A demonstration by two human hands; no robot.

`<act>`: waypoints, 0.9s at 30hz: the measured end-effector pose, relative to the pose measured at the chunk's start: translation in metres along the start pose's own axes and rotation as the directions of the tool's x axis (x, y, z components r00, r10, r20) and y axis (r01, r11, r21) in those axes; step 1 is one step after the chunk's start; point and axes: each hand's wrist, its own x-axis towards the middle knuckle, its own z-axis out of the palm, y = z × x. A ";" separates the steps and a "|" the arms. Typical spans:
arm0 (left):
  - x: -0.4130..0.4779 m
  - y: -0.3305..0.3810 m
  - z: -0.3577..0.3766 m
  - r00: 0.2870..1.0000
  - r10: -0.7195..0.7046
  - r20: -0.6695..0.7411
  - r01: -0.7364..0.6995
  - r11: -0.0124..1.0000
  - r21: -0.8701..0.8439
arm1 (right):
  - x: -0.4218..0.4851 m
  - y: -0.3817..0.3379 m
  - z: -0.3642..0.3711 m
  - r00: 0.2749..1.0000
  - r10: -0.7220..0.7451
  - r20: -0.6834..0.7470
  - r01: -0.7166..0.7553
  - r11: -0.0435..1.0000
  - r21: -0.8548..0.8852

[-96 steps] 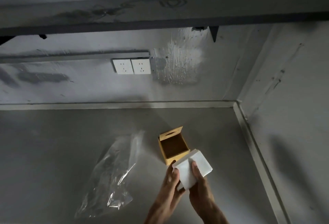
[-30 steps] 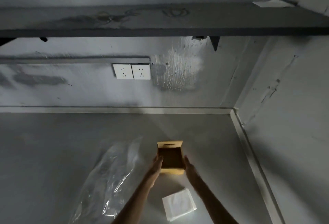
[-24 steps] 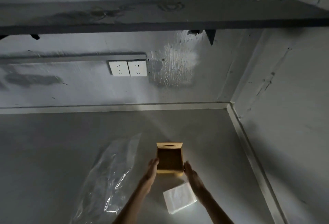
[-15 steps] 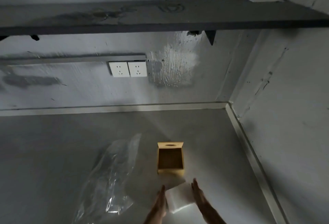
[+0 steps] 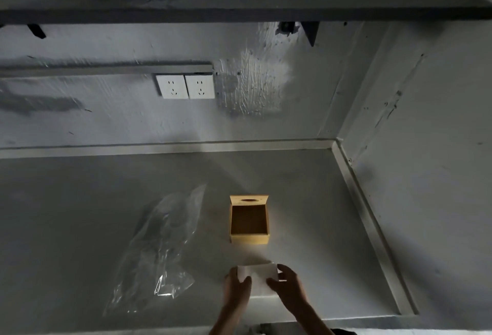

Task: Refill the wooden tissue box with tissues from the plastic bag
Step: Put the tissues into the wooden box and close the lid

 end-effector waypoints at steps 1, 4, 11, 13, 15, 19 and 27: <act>0.005 -0.006 0.004 1.000 0.025 -0.006 -0.024 0.999 0.020 | 0.000 0.000 -0.001 1.000 0.017 0.008 -0.017 1.000 0.025; 0.013 -0.013 0.004 0.995 0.073 -0.061 -0.072 0.997 0.019 | -0.002 -0.003 -0.007 0.998 0.013 0.054 -0.017 0.998 0.068; -0.005 -0.009 -0.018 0.965 0.177 0.193 -0.217 0.953 0.211 | -0.030 -0.013 -0.024 0.978 -0.207 0.034 0.209 0.974 -0.087; -0.021 -0.002 -0.026 0.920 0.297 0.256 -0.368 0.880 0.300 | -0.039 -0.016 -0.035 0.955 -0.287 0.070 0.295 0.935 -0.196; -0.029 0.000 -0.026 0.844 0.446 0.299 -0.530 0.780 0.332 | -0.050 -0.017 -0.048 0.923 -0.367 0.116 0.384 0.852 -0.355; -0.035 0.014 -0.002 0.645 0.659 0.388 -0.764 0.560 0.320 | -0.062 -0.010 -0.078 0.861 -0.508 0.015 0.450 0.749 -0.486; -0.037 0.043 0.061 0.505 0.683 0.527 -0.862 0.421 0.281 | -0.052 0.018 -0.125 0.904 -0.405 -0.136 0.281 0.805 -0.522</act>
